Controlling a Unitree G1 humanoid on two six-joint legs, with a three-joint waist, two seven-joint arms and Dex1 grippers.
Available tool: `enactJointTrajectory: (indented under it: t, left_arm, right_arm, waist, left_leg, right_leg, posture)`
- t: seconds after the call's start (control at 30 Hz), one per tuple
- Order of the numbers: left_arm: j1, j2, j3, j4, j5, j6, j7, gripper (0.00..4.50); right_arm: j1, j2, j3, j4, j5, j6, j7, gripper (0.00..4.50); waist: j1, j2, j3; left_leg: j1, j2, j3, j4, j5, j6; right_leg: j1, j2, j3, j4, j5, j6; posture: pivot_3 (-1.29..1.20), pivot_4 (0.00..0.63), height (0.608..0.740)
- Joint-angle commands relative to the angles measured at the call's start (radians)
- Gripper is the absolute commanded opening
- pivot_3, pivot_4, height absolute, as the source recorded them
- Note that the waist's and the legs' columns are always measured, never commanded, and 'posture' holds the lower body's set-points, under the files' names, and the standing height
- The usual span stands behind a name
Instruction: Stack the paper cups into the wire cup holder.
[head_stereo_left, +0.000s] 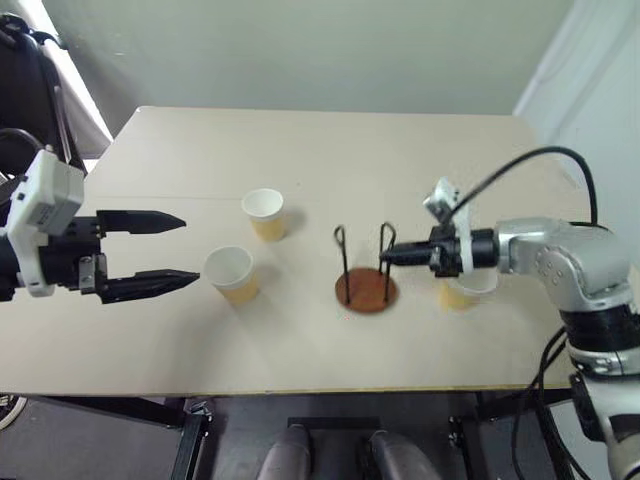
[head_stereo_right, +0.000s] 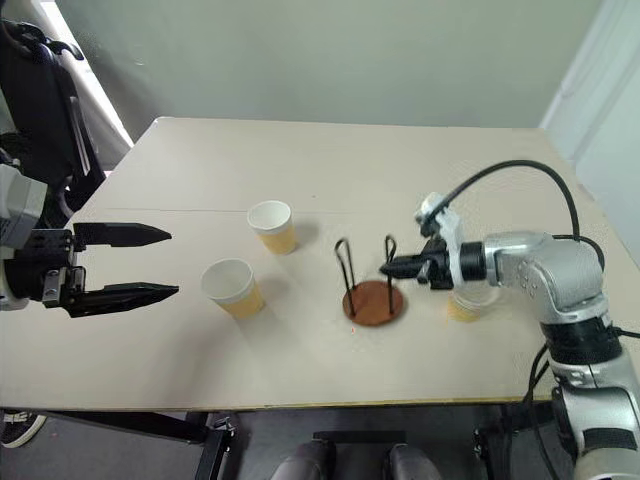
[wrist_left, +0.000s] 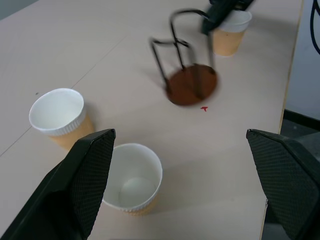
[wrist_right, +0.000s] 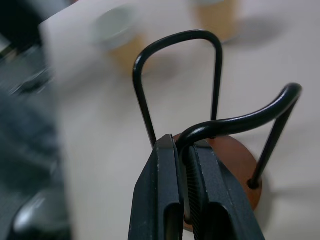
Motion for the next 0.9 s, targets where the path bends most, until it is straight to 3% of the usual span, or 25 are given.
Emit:
enactJointTrajectory:
  t: [0.03,0.37,0.57,0.7,0.9]
  left_arm:
    - [-0.020,0.006,0.011,0.001,-0.009,-0.013,-0.007,4.50]
    - [-0.010,0.007,0.019,-0.006,-0.005,-0.005,-0.006,4.50]
    - [-0.007,0.011,0.024,-0.011,-0.003,-0.003,-0.007,4.50]
    - [-0.009,0.015,0.025,-0.009,-0.004,-0.002,-0.009,4.50]
    - [-0.045,0.020,-0.008,-0.003,-0.018,-0.005,-0.018,4.50]
  right_arm:
    - [0.015,-0.013,0.024,-0.086,0.028,-0.016,0.028,0.02]
    - [0.057,0.037,0.082,-0.105,-0.051,-0.109,-0.059,0.02]
    - [0.070,0.001,0.154,-0.117,-0.113,-0.163,-0.044,0.02]
    - [0.071,-0.009,0.165,-0.125,-0.114,-0.150,-0.041,1.10]
    - [0.059,-0.064,0.180,-0.139,-0.145,-0.177,-0.013,3.29]
  waist:
    - [-0.001,0.000,0.000]
    - [-0.001,-0.001,-0.001]
    - [-0.001,-0.001,-0.001]
    - [0.000,-0.002,-0.001]
    - [0.001,-0.002,-0.001]
  left_leg:
    - [0.000,0.001,0.000,0.000,0.001,0.000]
    - [0.004,0.003,0.000,0.000,0.006,0.002]
    - [0.004,0.004,0.000,0.000,0.005,0.001]
    - [0.004,0.004,0.000,0.000,0.005,0.001]
    - [0.000,0.004,0.000,0.000,0.005,0.001]
  right_leg:
    - [0.000,0.001,0.001,0.000,0.001,0.000]
    - [0.002,0.004,0.003,0.000,0.005,-0.002]
    - [0.002,0.004,0.003,0.000,0.006,-0.003]
    - [0.002,0.005,0.003,0.000,0.006,-0.003]
    - [-0.001,0.005,0.003,0.000,0.006,-0.003]
  posture:
    - [0.00,0.150,0.740]
    - [0.00,0.150,0.740]
    - [0.00,0.150,0.740]
    - [0.00,0.150,0.740]
    - [0.00,0.150,0.740]
